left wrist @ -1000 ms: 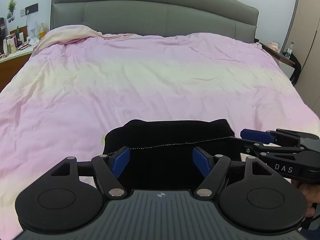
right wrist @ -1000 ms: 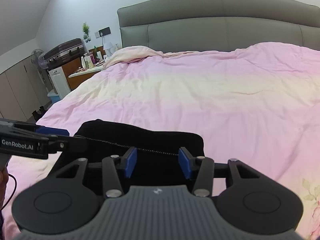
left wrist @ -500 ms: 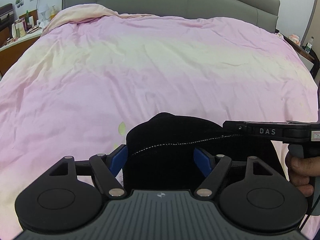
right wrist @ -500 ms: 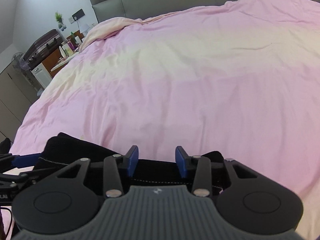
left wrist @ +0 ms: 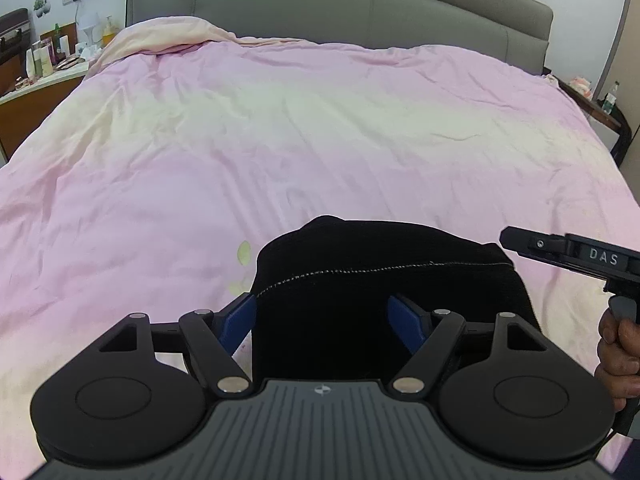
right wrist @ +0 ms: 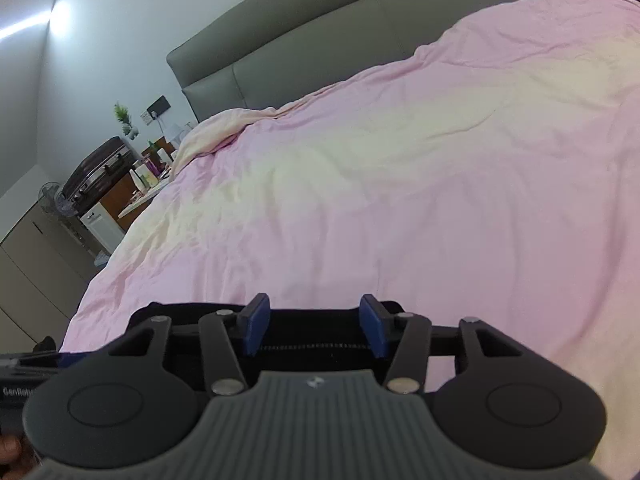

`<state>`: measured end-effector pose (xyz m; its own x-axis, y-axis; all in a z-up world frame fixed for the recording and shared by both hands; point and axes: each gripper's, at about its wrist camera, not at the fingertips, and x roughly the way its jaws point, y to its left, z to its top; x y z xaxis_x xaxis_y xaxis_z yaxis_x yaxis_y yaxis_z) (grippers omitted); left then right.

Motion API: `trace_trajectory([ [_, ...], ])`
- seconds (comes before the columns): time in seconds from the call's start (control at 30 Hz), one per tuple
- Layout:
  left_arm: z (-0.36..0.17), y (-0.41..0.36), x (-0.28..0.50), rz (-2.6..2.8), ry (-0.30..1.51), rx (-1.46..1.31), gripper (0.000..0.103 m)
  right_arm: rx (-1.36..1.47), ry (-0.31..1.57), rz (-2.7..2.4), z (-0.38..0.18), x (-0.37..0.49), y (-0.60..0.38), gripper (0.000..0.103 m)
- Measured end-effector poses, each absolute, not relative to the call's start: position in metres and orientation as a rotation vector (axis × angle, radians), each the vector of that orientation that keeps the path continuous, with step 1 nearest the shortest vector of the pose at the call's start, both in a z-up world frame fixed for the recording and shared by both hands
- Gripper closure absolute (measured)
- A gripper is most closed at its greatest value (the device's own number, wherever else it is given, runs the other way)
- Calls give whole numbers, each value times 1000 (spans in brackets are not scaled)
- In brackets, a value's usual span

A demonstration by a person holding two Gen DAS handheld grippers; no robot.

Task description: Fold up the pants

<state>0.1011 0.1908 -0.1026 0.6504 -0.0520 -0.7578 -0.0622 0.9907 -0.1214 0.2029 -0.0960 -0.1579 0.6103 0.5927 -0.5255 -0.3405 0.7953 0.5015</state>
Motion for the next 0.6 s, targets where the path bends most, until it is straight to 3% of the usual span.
trace_trajectory([
  [0.13, -93, 198, 63, -20, 872, -174, 13, 299, 702, 628, -135, 143, -125, 41],
  [0.3, -104, 215, 22, 0, 930, -323, 12, 59, 675, 787, -130, 45, -131, 41],
  [0.4, -112, 215, 8, -10, 953, -383, 12, -232, 582, 875, -135, -18, -117, 41],
  [0.5, -123, 207, 7, -41, 1000, -396, 12, -505, 480, 853, -152, -55, -95, 44],
  [0.6, -140, 201, 12, -57, 1022, -450, 7, -732, 375, 799, -172, -66, -74, 57],
])
